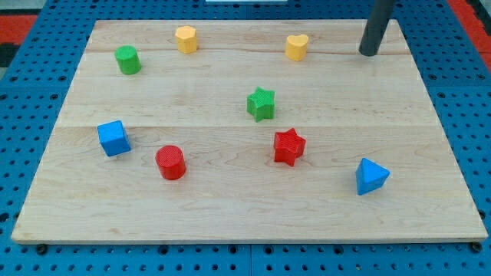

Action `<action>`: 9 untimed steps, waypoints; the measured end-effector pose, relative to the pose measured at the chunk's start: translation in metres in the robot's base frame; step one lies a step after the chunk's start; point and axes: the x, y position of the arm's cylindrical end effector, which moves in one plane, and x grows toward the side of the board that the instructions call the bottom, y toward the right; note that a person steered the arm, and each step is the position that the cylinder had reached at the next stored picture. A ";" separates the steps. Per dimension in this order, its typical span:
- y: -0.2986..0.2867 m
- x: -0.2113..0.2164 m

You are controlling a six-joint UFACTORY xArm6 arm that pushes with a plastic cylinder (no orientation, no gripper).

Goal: Place the yellow heart diagonally top right to the green star

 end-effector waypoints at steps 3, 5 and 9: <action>-0.103 -0.038; -0.110 -0.022; -0.128 0.005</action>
